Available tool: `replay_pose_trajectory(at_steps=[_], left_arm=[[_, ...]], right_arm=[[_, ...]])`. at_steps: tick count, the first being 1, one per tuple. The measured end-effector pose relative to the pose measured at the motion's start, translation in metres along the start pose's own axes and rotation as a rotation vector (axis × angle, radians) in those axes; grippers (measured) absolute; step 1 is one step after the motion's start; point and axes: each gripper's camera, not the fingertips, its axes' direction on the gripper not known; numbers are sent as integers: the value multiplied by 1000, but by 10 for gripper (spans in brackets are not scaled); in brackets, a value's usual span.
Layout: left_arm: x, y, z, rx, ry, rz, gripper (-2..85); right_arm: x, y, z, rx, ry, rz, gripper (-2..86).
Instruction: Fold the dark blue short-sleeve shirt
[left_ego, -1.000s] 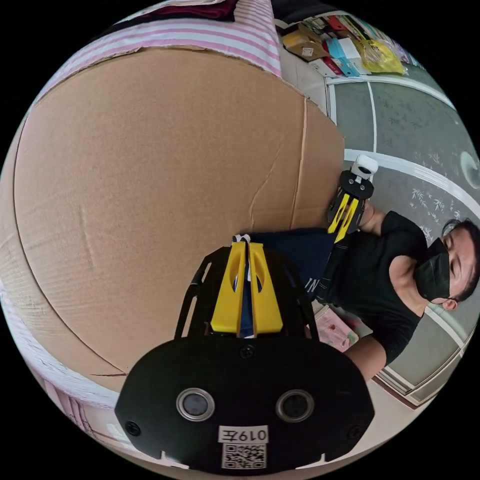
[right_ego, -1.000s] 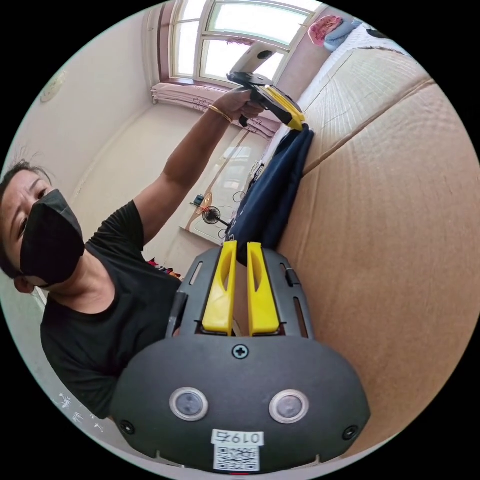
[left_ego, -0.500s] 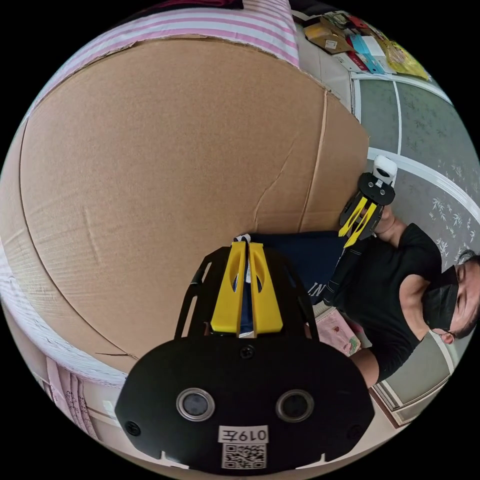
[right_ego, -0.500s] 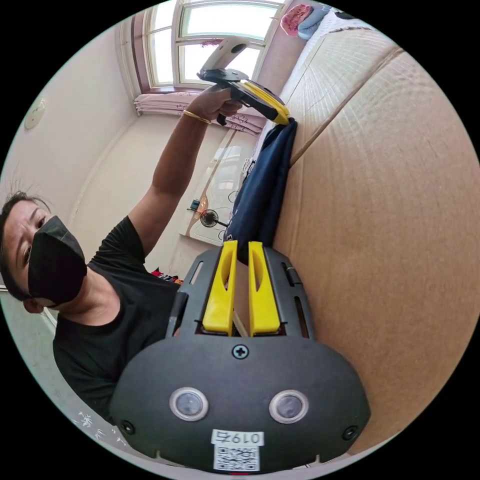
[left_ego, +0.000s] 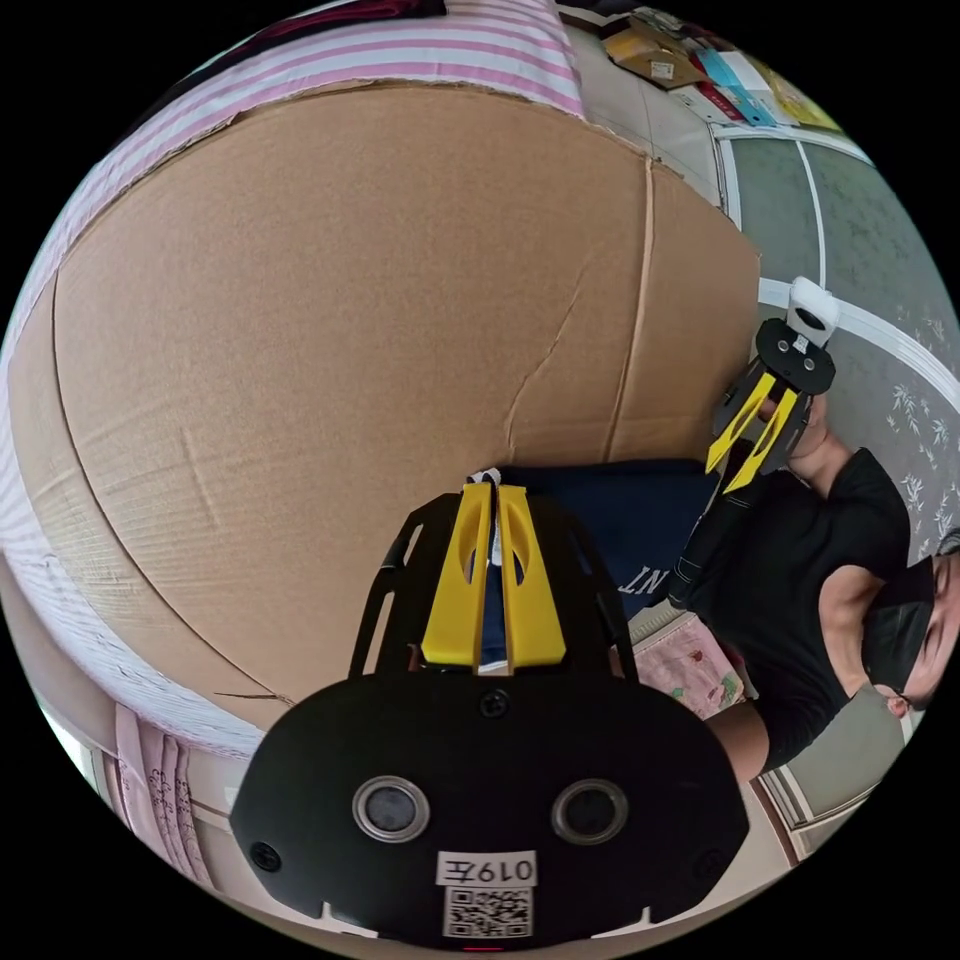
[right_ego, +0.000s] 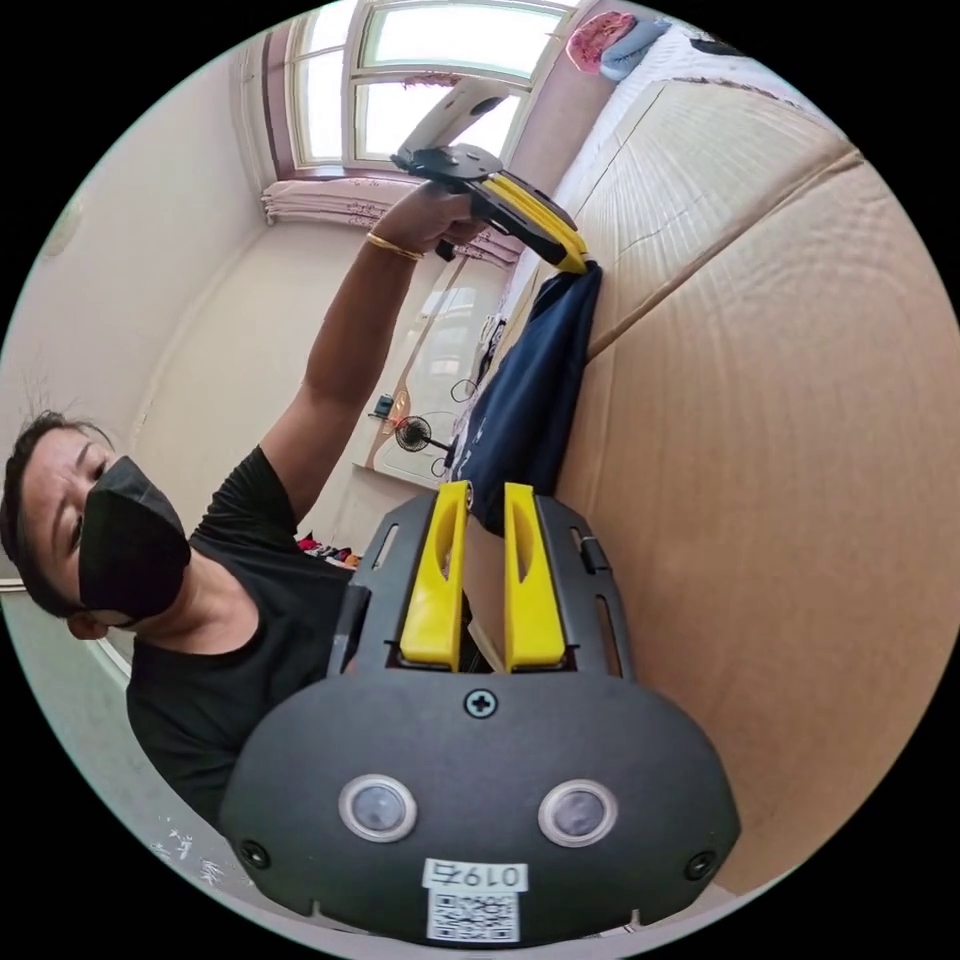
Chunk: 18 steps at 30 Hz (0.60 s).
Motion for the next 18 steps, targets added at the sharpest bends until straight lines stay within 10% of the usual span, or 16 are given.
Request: replay_pose_trajectory(at_steps=[18], left_arm=[[20,34,-1,44,11,16,8]], right_arm=[[1,-16,23,16,41,3,10]])
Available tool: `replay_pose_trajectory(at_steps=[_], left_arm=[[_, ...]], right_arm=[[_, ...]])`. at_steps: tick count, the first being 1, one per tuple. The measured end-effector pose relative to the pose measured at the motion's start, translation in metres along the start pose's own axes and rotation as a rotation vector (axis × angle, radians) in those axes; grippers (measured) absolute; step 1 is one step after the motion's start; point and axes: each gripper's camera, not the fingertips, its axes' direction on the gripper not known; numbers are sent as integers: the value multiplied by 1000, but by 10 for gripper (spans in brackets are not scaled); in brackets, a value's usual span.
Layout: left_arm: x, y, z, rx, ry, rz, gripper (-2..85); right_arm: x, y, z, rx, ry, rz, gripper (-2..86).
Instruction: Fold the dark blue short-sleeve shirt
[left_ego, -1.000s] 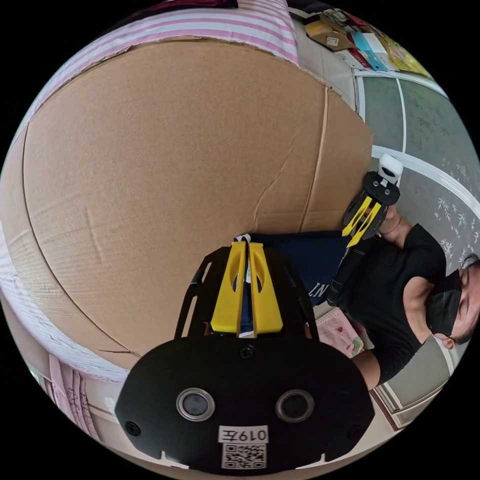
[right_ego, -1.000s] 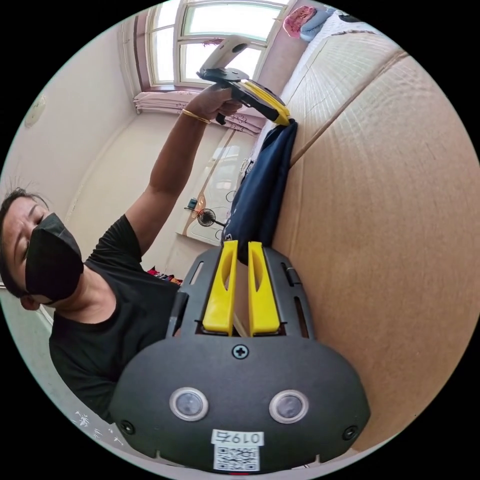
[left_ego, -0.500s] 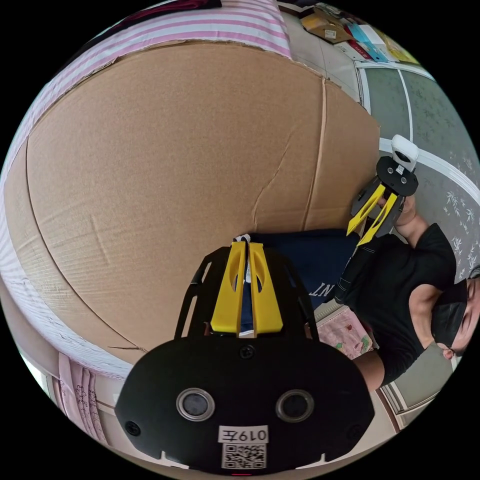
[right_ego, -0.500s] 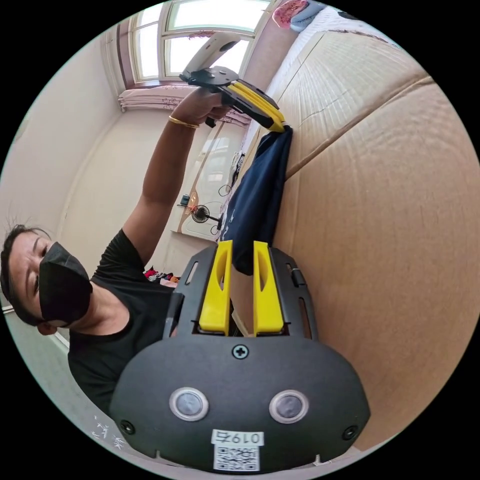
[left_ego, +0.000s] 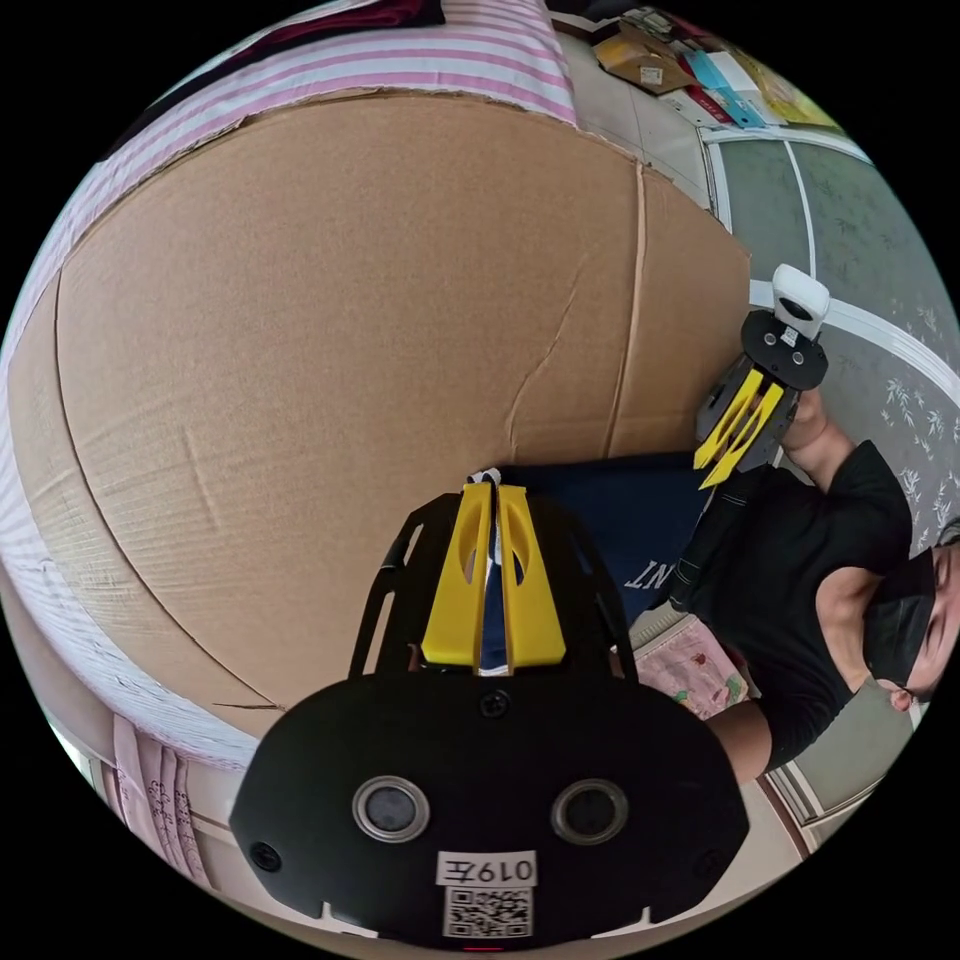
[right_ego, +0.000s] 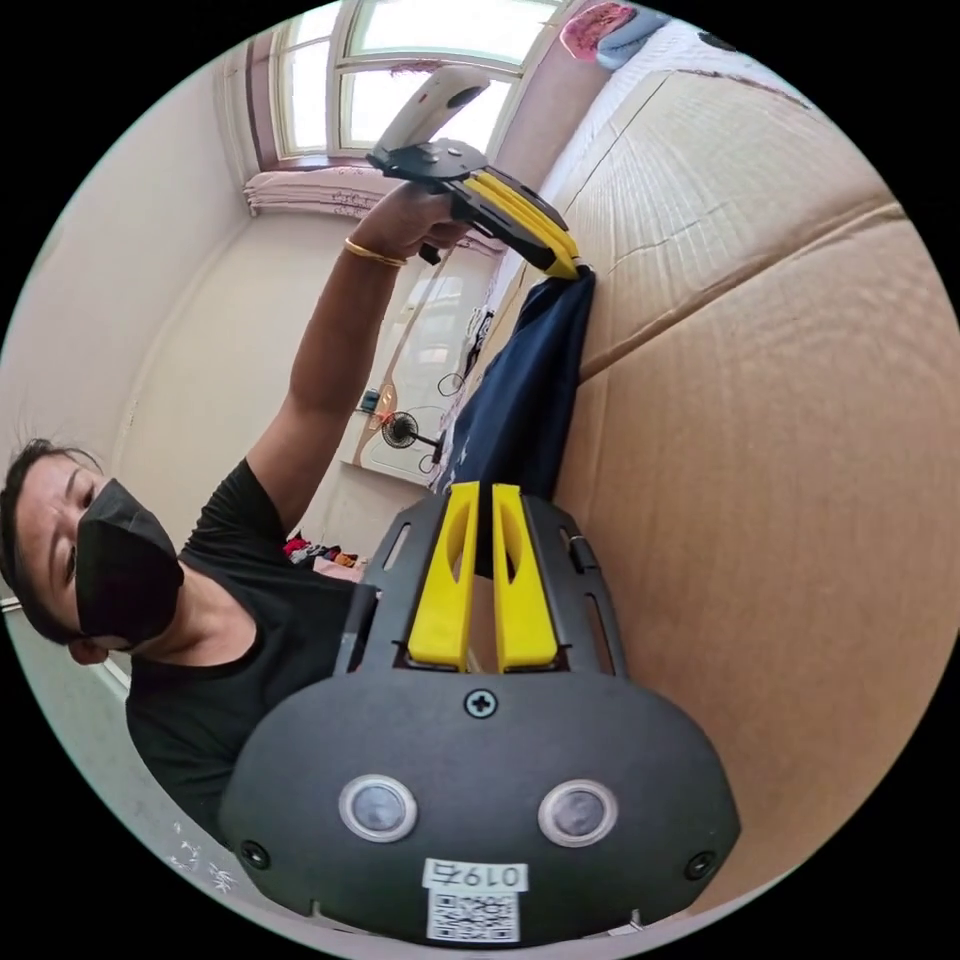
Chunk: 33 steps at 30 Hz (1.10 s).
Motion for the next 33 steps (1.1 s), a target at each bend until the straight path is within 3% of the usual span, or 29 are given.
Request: replay_pose_trajectory(at_steps=[9,14,22,26,31,33], left_arm=[[12,36,6,48,52,45,8],[12,82,4,196,155,57,7],[57,138,9,366,163,104,7],[118,164,31,363,49,166,7],[144,179,71,333,-75,49,8],[160,194,75,404,-98,41,8]], right_arm=[[14,15,13,55,-29,64,8],[11,22,23,64,-32,45,13],[-5,39,33,78,27,2,49],[-14,52,35,56,40,-32,68],[-26,59,51,37,68,-47,58],[-34,62,54,36,104,-55,53]])
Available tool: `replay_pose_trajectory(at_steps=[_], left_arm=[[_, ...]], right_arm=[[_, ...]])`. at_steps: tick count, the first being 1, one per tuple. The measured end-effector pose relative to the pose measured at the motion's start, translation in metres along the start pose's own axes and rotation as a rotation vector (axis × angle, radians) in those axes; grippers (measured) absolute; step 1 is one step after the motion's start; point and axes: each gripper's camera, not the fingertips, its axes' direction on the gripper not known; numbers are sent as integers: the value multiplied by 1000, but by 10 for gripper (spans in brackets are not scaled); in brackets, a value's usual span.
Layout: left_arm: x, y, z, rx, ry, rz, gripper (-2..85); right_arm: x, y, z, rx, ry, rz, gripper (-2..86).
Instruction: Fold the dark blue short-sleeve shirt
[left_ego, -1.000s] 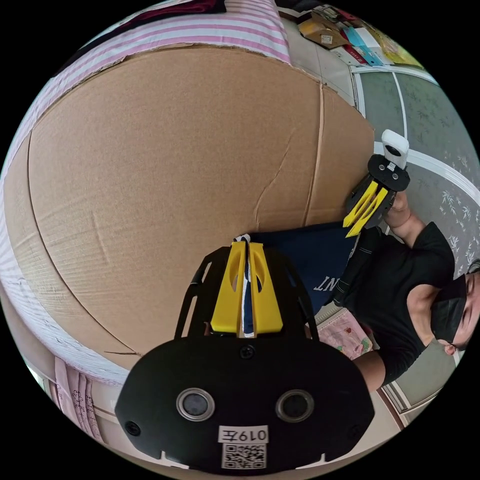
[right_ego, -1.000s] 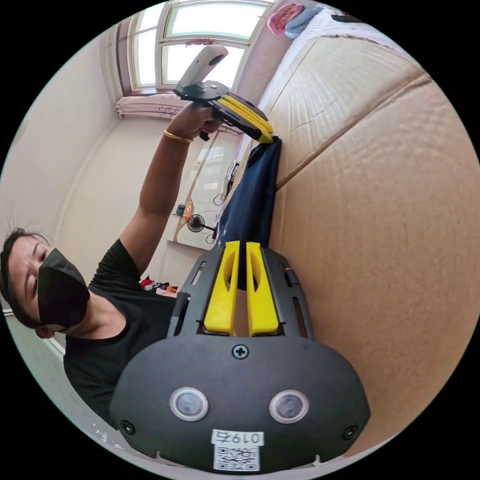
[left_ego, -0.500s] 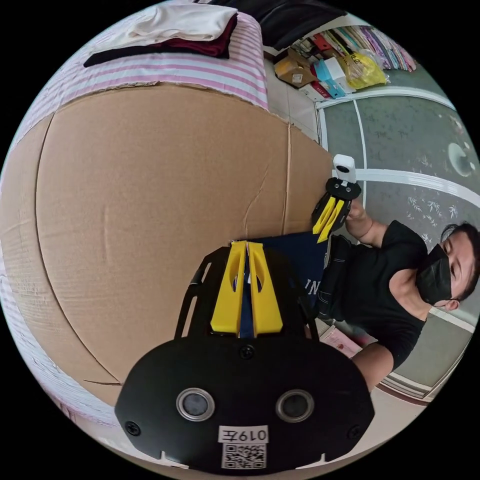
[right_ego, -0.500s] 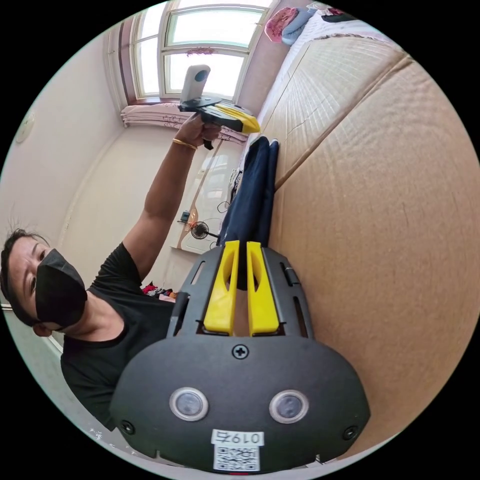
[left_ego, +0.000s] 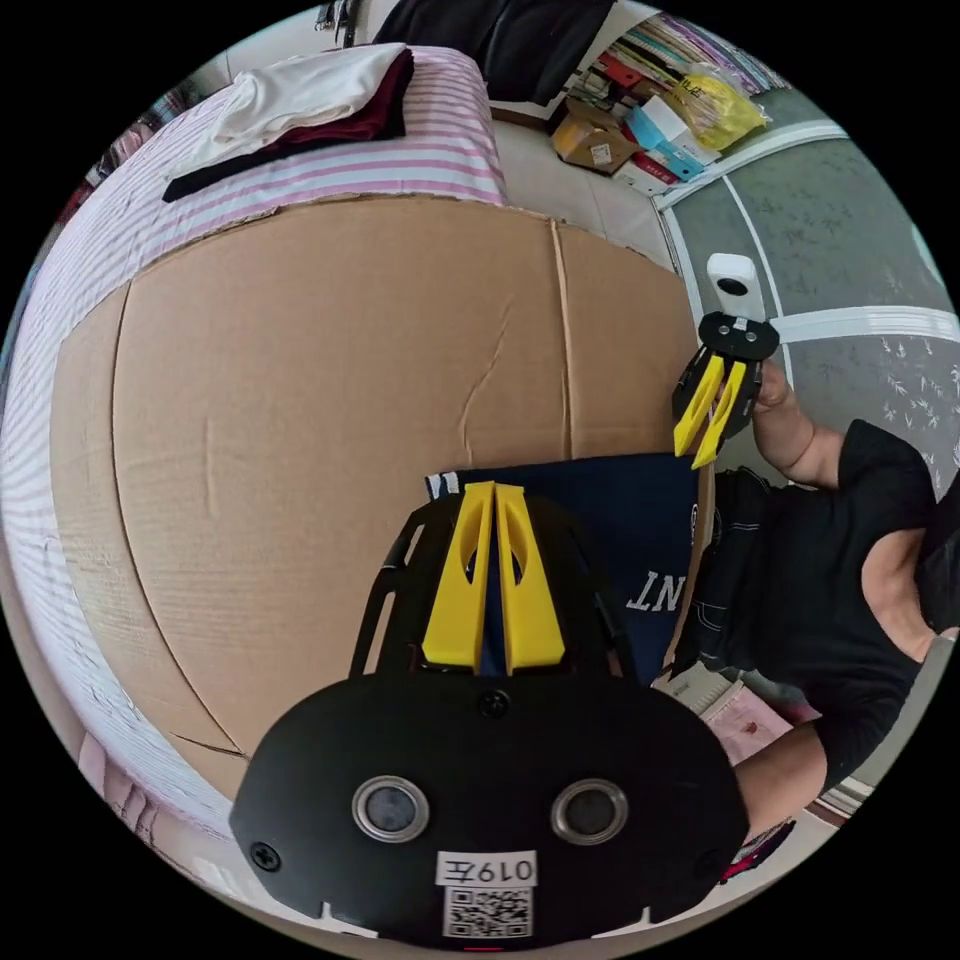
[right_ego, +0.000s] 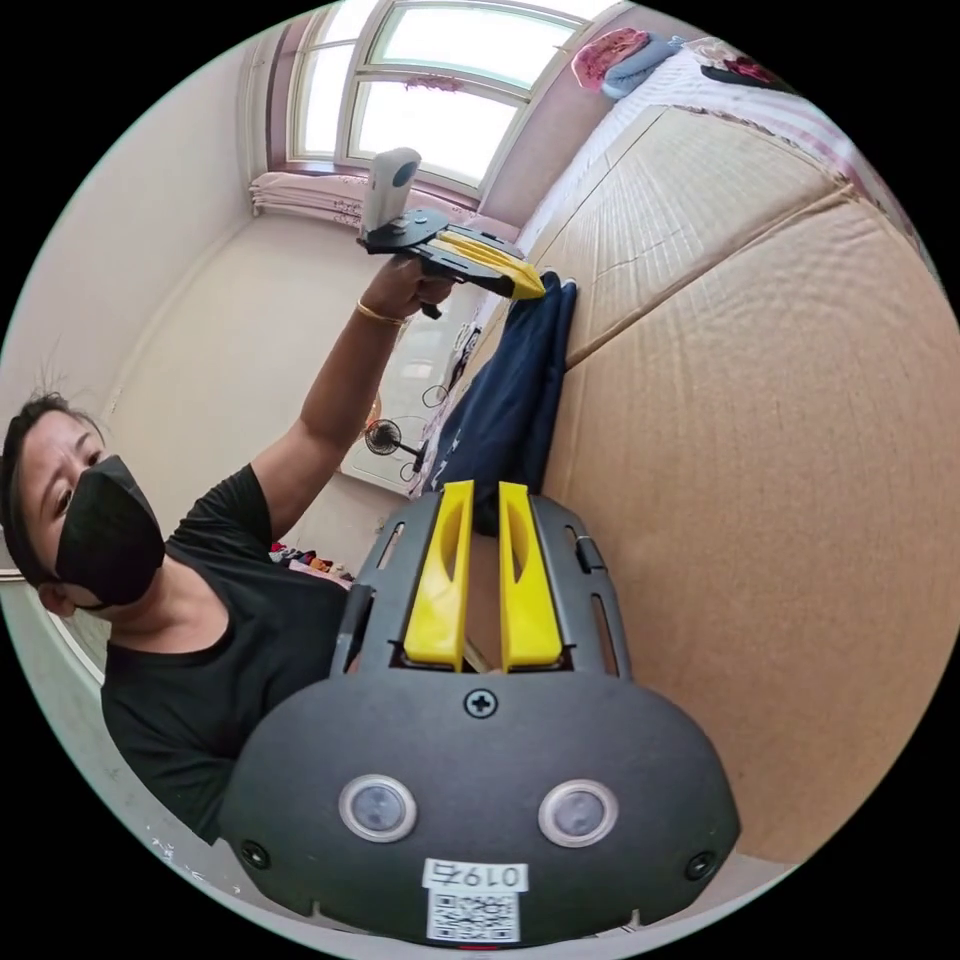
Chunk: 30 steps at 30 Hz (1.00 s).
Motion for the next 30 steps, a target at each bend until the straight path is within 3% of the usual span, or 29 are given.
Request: replay_pose_trajectory(at_steps=[3,7,12,17,30], left_arm=[[41,44,-27,236,-67,-45,10],[158,147,-37,521,-143,-15,20],[314,252,33,561,-493,-121,50],[433,300,111,402,-794,-217,101],[526,301,215,104,-1105,-166,103]], right_arm=[[-14,9,-3,25,55,-25,49],[-30,22,0,27,82,-82,61],[-53,28,24,-60,201,-161,81],[-57,30,38,-47,227,-176,97],[-29,32,51,-19,133,-79,81]])
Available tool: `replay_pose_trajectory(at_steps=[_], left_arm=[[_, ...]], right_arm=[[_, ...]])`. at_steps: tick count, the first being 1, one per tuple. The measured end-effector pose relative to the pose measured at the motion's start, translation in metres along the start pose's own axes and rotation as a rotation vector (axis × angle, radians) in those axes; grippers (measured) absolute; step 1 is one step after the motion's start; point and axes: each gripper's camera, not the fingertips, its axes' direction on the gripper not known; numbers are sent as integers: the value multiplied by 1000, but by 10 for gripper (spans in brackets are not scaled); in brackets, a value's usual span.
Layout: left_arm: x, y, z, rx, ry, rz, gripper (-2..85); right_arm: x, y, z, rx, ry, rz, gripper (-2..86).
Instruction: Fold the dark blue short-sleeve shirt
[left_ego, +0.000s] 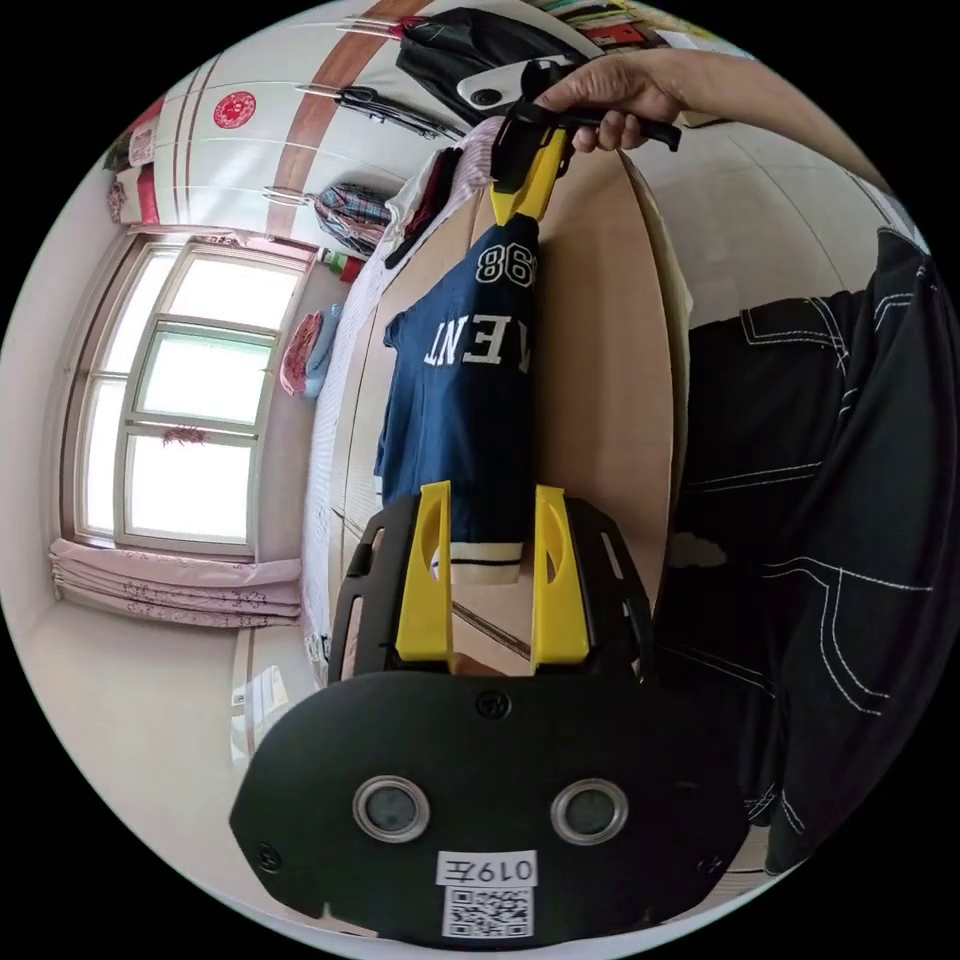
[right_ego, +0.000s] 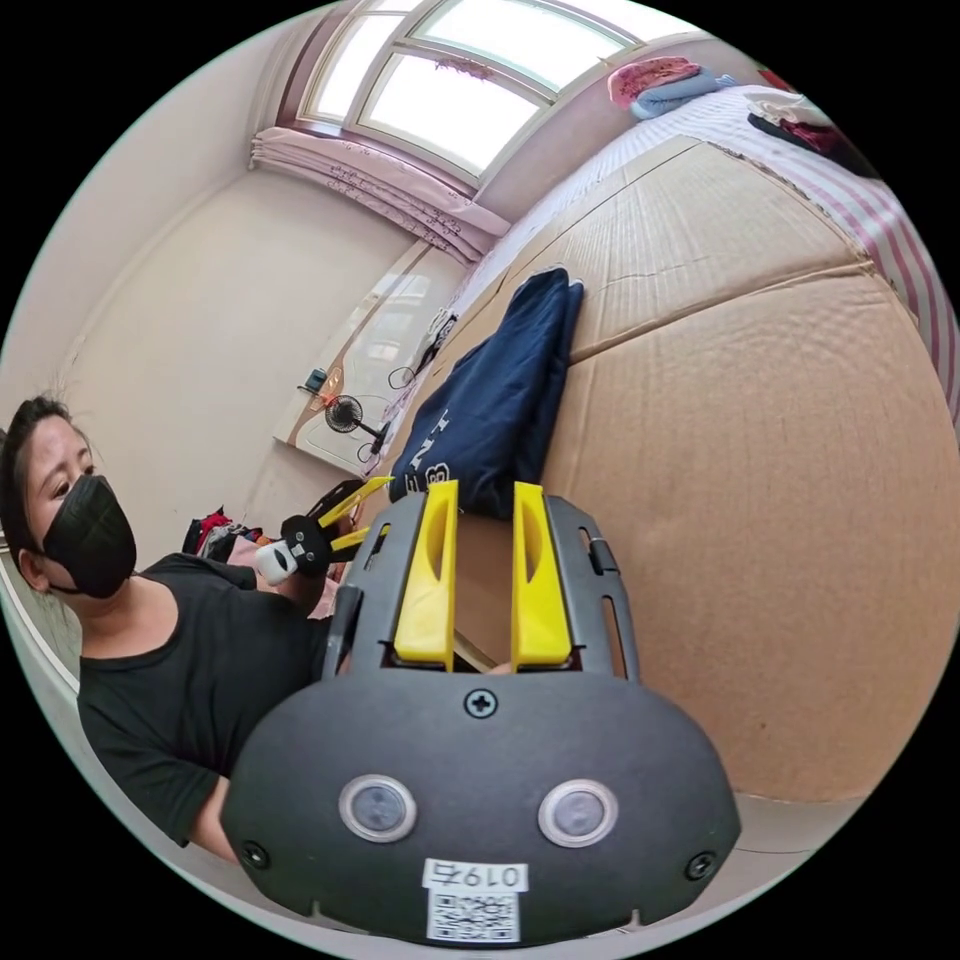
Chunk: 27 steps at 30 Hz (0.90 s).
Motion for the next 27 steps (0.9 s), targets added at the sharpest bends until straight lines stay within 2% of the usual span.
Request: replay_pose_trajectory(at_steps=[10,21,27], left_arm=[[24,34,-17,-24,-98,71,50],[33,62,-33,-26,-5,98,11],[43,66,-40,-29,-22,100,9]], right_arm=[[6,3,13,-3,-65,-1,30],[15,-8,19,-7,-49,4,15],[23,-5,14,-24,-28,30,12]])
